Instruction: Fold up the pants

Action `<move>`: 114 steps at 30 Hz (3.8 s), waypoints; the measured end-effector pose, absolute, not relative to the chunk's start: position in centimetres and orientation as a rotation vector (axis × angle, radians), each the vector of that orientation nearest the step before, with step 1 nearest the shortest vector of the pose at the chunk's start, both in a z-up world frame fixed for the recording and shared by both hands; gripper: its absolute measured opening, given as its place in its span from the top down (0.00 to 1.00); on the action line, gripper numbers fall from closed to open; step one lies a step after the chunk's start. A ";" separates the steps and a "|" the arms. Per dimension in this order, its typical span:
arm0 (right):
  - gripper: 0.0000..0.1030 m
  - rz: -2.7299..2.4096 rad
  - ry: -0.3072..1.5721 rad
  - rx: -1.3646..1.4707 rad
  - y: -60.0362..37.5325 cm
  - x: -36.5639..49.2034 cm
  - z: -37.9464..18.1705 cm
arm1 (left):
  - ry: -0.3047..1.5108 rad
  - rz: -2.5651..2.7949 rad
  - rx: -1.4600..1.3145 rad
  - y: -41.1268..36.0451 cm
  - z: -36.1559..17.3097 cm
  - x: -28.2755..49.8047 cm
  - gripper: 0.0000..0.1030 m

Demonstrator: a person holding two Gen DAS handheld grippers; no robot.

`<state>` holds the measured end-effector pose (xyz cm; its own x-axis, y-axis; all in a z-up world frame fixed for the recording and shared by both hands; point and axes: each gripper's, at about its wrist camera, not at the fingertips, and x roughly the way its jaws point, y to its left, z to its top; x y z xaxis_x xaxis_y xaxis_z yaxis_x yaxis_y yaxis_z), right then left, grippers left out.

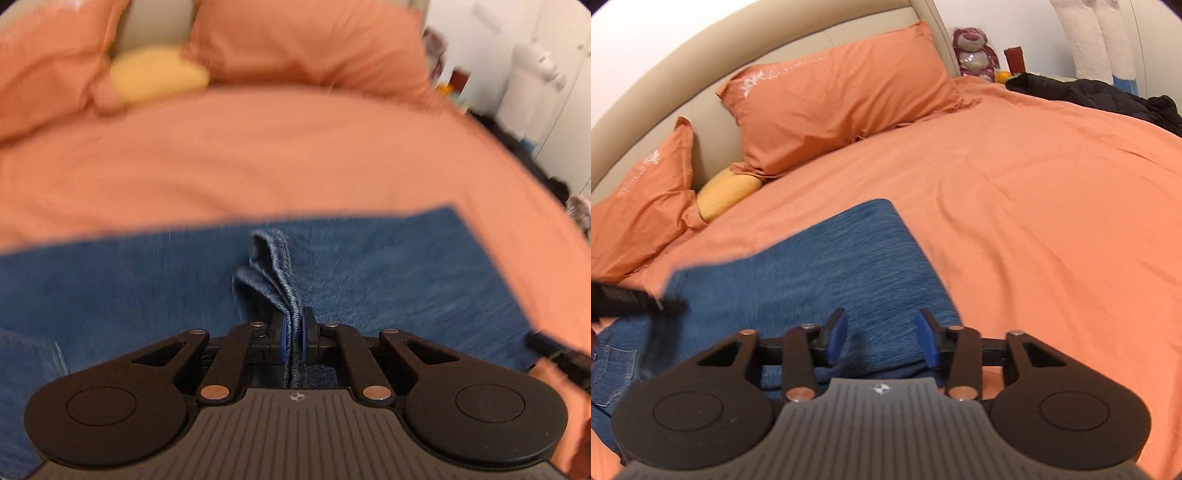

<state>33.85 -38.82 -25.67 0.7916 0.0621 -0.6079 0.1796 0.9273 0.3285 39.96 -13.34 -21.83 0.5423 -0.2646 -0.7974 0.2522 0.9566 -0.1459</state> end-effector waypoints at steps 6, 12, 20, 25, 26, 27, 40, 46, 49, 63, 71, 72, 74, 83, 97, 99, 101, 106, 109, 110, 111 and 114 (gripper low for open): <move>0.85 -0.097 0.782 0.332 -38.9 35.0 -27.9 | 1.013 -0.265 -0.086 -12.4 -24.5 40.4 0.87; 0.85 -0.106 0.796 0.213 -37.5 35.4 -28.4 | 1.025 -0.274 -0.116 -11.4 -24.2 40.8 0.85; 0.77 -0.033 0.662 0.202 -35.9 34.0 -26.3 | 0.957 -0.270 -0.057 -9.3 -20.2 35.1 0.61; 0.77 0.154 0.549 0.131 -30.6 33.4 -24.8 | 0.914 -0.163 -0.129 -3.7 -18.1 31.2 0.55; 0.77 0.184 0.536 0.130 -29.6 33.4 -24.6 | 0.906 -0.135 -0.144 -2.3 -17.7 30.6 0.55; 0.77 0.211 0.529 0.129 -28.6 33.5 -24.5 | 0.899 -0.104 -0.160 -1.2 -17.4 30.4 0.54; 0.77 0.326 0.606 -0.046 -20.6 34.3 -26.6 | 0.827 0.254 -0.430 14.5 -17.3 25.9 0.39; 0.78 0.332 0.706 -0.114 -20.0 35.3 -28.7 | 0.762 0.342 -0.644 20.0 -19.6 24.8 0.24; 0.78 0.339 0.707 -0.121 -20.1 35.5 -28.9 | 0.720 0.372 -0.811 22.5 -21.4 25.0 0.24; 0.78 0.375 0.702 -0.122 -20.2 36.4 -29.5 | 0.691 0.383 -0.975 25.6 -26.6 28.8 0.28; 0.78 0.398 0.731 -0.123 -20.5 36.8 -29.4 | 0.777 0.479 -0.837 23.8 -24.0 30.6 0.67; 0.78 0.398 0.736 -0.116 -20.6 36.9 -29.3 | 0.789 0.486 -0.805 23.4 -23.2 31.0 0.72; 0.78 0.399 0.736 -0.113 -20.7 36.8 -29.3 | 0.799 0.482 -0.736 22.5 -21.2 31.7 0.77; 0.46 0.397 0.705 -0.073 -22.2 35.6 -26.7 | 0.661 0.380 -0.521 15.1 -10.7 32.0 0.80; 0.32 0.352 0.731 0.357 -32.4 35.5 -24.1 | 0.505 0.100 -0.017 -9.4 -1.9 35.3 0.82; 0.32 0.350 0.733 0.421 -34.0 35.4 -24.3 | 0.512 0.049 0.051 -12.7 -3.1 35.8 0.82; 0.32 0.346 0.750 0.498 -35.6 35.5 -24.7 | 0.532 -0.005 0.112 -16.0 -4.9 36.3 0.82; 0.33 0.295 0.768 0.638 -39.2 36.0 -25.9 | 0.631 -0.131 0.239 -23.0 -11.1 36.6 0.83; 0.37 0.198 0.751 0.645 -40.7 35.7 -26.2 | 0.713 -0.191 0.295 -25.6 -15.0 35.8 0.83; 0.37 0.179 0.752 0.649 -41.1 35.6 -26.5 | 0.728 -0.204 0.318 -26.2 -16.1 35.3 0.83; 0.38 0.166 0.756 0.661 -41.5 35.6 -26.7 | 0.749 -0.217 0.331 -26.7 -17.1 35.1 0.83; 0.40 0.152 0.769 0.737 -42.5 35.8 -27.5 | 0.837 -0.264 0.334 -27.2 -19.2 34.2 0.82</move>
